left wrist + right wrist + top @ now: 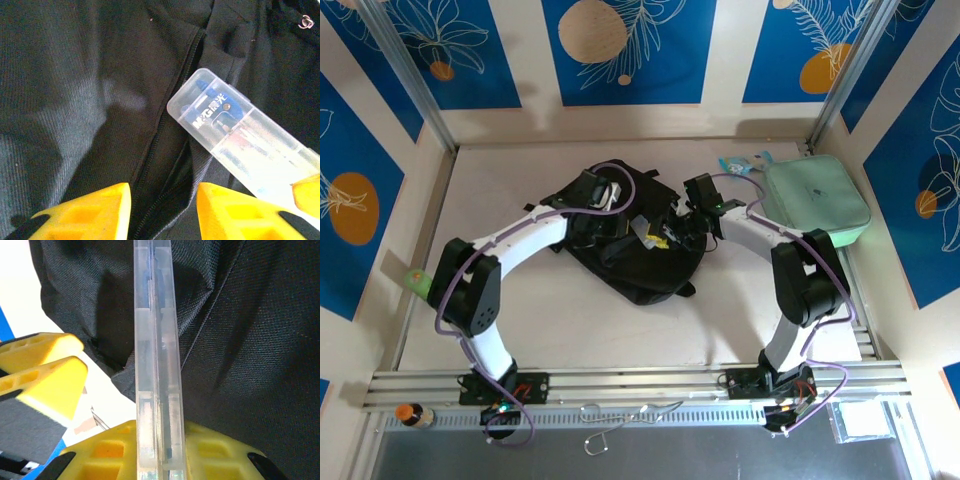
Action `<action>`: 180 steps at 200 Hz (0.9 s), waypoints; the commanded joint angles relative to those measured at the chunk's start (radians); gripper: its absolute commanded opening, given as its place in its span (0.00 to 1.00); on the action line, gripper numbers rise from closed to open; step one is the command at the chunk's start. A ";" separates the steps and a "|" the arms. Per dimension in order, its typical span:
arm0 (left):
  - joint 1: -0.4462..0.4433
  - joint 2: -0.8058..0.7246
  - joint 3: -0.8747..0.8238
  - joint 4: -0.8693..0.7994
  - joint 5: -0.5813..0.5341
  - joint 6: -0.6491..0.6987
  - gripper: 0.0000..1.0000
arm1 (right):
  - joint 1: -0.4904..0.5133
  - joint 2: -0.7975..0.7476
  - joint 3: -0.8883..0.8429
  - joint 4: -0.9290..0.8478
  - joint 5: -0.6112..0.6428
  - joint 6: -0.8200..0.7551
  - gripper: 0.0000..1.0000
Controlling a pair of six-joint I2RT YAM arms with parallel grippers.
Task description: Pack the student bag
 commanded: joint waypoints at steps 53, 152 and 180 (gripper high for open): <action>0.023 0.179 0.136 -0.098 -0.308 -0.122 0.44 | 0.007 -0.024 -0.067 -0.208 0.170 0.003 0.06; 0.123 0.162 0.016 -0.027 -0.177 -0.184 0.33 | 0.030 0.002 0.001 -0.275 0.309 0.062 0.05; 0.123 0.159 0.013 -0.024 -0.157 -0.179 0.32 | 0.053 0.056 0.086 -0.300 0.298 0.064 0.05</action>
